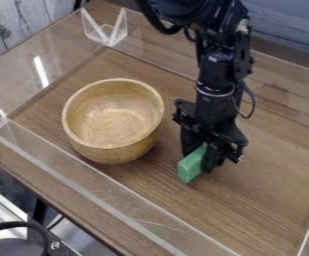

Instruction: Put the green block in the brown bowl

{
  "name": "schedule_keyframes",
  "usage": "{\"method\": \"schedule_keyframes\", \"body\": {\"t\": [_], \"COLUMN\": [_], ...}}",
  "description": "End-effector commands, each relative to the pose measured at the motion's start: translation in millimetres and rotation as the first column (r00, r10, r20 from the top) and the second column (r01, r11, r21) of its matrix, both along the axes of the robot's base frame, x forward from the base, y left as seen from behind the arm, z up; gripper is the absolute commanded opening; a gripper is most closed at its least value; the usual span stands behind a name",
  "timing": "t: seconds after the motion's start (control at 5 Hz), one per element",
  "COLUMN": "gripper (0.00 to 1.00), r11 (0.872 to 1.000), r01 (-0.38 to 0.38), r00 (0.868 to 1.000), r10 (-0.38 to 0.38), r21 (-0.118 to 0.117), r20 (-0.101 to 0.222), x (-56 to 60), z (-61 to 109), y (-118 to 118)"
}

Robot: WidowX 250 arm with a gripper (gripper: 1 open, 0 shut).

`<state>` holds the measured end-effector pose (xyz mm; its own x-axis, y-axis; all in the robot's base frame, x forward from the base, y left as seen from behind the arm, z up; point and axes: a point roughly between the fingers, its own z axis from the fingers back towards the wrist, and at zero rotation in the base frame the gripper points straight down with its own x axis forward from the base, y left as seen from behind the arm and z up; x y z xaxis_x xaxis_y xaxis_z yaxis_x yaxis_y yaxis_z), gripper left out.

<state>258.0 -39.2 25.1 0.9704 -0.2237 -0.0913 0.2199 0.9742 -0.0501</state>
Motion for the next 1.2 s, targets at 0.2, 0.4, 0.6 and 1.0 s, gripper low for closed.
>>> {"method": "schedule_keyframes", "body": {"t": [0.2,0.4,0.6,1.0], "gripper": [1.0,1.0,1.0,1.0], "r11": [1.0,1.0,1.0,0.999], "r01": [-0.005,-0.008,-0.011,-0.016], "r00": [0.998,0.998,0.998,0.997], "r10": [0.006,0.009,0.013,0.019], "r21": [-0.018,-0.023,-0.027,-0.033], "r20": [0.061,0.064,0.067,0.072], "x": [12.5,12.1,11.7,11.0], "z": [16.3,17.1,17.7,18.9], "y": [1.2,2.0,2.6,3.8]}}
